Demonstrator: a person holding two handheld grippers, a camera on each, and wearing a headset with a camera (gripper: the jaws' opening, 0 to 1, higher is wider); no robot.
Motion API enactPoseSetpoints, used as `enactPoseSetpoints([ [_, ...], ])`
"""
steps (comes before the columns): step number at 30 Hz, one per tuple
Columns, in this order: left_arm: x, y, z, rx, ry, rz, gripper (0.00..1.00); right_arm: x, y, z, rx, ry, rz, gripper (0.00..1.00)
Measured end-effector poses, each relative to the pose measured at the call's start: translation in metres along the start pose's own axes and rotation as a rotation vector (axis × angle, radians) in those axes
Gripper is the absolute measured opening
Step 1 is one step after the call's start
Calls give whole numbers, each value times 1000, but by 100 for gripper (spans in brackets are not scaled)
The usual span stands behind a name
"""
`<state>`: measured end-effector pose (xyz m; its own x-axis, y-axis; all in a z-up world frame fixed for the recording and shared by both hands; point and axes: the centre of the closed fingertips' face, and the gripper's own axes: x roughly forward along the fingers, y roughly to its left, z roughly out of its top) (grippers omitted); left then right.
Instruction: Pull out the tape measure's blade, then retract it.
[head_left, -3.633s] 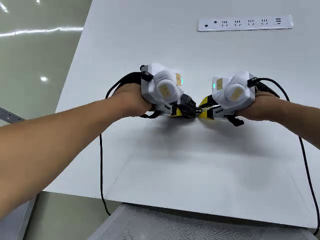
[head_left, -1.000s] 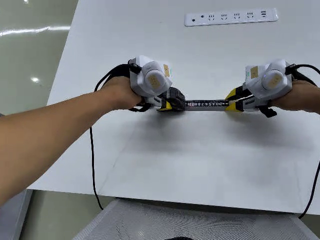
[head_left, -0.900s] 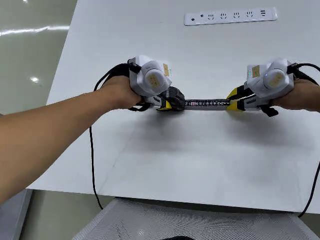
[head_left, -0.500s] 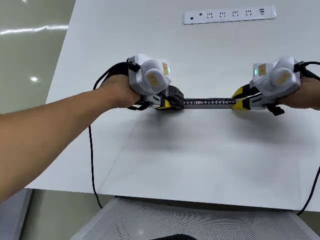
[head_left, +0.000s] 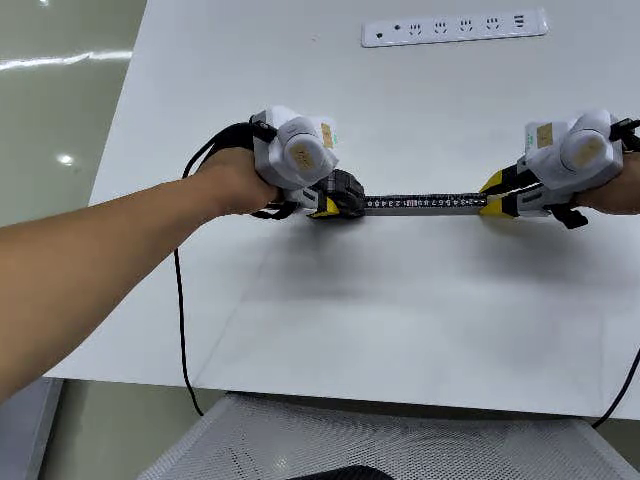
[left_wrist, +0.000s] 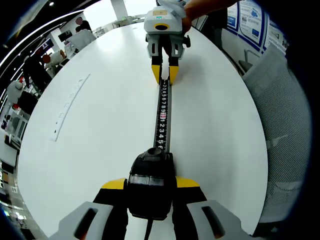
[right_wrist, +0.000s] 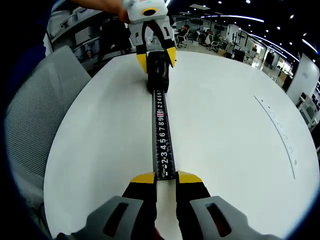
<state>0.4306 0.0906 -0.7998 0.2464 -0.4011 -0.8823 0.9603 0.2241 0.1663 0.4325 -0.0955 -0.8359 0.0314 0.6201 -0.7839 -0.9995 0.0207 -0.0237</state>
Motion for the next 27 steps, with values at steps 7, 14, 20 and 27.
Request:
enactPoseSetpoints([
  [7, 0, 0, 0, 2, 1, -1, 30, -4, -1, -6, 2, 7, -2, 9],
  [14, -1, 0, 0, 1, -1, -2, 30, -12, -2, -15, 10, 19, -6, 9],
  [20, 0, 0, 0, 0, -1, -2, 30, -17, -3, -22, 18, 26, -10, 9],
  [27, 1, 1, 0, -1, -1, -2, 30, -21, -3, -27, 18, 27, -16, 9],
])
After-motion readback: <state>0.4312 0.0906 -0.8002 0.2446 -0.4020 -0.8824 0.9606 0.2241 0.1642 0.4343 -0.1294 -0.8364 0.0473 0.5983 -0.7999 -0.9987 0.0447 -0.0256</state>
